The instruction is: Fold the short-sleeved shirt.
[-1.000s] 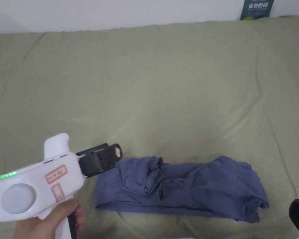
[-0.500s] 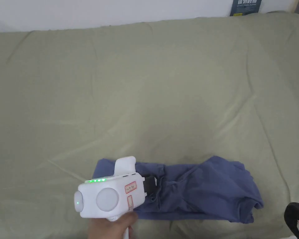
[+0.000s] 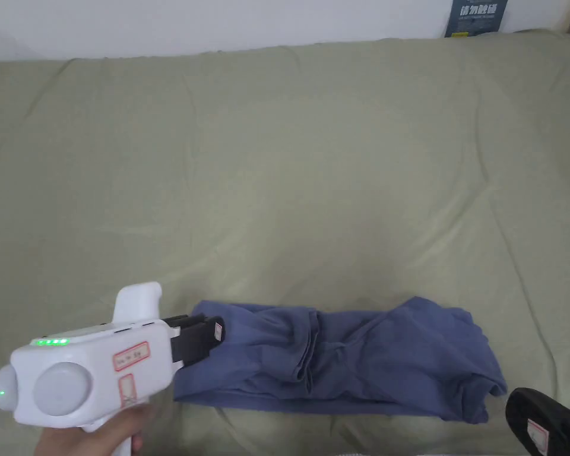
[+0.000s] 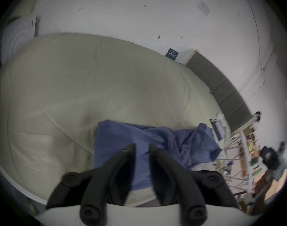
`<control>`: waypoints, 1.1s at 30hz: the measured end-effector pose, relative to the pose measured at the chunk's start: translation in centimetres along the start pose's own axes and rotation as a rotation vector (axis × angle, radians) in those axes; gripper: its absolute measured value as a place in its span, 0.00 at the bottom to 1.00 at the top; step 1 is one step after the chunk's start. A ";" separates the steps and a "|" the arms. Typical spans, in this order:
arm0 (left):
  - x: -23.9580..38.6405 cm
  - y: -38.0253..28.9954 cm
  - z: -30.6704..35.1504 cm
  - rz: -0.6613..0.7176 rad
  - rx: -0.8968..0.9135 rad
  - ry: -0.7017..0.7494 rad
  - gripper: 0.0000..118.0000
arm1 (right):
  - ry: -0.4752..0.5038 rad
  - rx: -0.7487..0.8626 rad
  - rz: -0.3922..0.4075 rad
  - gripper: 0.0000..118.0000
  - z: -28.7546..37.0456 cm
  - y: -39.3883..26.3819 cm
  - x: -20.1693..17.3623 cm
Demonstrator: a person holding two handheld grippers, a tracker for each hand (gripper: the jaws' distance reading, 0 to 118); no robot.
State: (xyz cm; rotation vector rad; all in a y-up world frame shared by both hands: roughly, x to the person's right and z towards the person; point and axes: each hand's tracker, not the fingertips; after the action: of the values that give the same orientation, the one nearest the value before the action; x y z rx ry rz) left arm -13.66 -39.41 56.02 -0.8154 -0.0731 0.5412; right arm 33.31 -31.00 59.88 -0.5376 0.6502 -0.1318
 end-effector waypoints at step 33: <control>-7.4 1.4 3.5 0.067 -0.017 0.267 0.11 | 0.073 0.012 0.085 0.00 -0.9 0.9 -3.3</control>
State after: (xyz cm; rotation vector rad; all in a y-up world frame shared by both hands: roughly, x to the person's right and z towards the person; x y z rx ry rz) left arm -21.59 -39.86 58.52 -0.9028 0.1954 0.4914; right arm 30.05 -29.70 60.61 -0.4949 0.7422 -0.0756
